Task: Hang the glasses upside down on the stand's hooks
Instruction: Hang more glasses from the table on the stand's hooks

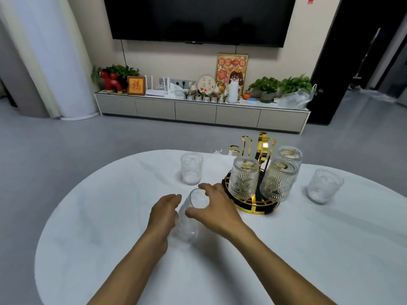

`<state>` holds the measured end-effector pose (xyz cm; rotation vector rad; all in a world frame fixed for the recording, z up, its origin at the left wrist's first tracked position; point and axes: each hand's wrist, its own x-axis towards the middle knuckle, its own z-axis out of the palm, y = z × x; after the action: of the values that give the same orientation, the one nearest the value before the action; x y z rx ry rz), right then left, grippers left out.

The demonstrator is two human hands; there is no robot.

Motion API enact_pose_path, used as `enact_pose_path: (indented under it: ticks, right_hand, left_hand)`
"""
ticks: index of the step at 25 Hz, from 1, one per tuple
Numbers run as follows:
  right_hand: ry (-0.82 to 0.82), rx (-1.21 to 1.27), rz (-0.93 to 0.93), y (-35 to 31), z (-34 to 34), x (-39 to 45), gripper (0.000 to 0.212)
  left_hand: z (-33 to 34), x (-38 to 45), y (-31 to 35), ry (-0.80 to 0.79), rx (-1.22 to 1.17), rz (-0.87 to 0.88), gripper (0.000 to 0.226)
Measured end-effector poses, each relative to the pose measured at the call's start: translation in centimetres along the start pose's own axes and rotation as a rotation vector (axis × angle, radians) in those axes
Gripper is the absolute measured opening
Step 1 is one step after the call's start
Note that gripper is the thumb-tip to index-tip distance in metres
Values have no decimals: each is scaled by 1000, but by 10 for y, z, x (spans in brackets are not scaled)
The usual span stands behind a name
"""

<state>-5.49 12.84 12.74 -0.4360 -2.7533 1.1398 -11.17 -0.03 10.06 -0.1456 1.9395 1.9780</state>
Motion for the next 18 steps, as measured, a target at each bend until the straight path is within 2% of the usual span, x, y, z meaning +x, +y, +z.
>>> enact_pose_path:
  ticks: [3, 5, 8, 10, 11, 14, 16, 18]
  right_hand:
    - [84, 520, -13, 1, -21, -10, 62]
    - [98, 760, -64, 2, -33, -19, 60]
    - [56, 849, -139, 0, -52, -20, 59]
    - [80, 754, -203, 1, -76, -10, 52]
    - [162, 650, -227, 3, -92, 0, 47]
    - [516, 41, -185, 19, -148, 38, 38]
    - [524, -360, -119, 34, -171, 60, 41]
    - [416, -487, -76, 46, -178, 78, 40]
  left_hand:
    - [3, -3, 7, -148, -166, 76, 34]
    - [1, -8, 20, -278, -334, 42, 35]
    - [7, -15, 39, -375, -435, 23, 28]
    - [14, -12, 57, -344, -426, 109, 24]
    - [17, -7, 70, -322, -402, 172, 24]
    - [33, 12, 120, -255, -219, 388, 33]
    - [56, 28, 146, -215, -50, 470, 51]
    - [88, 45, 160, -189, 122, 516, 66]
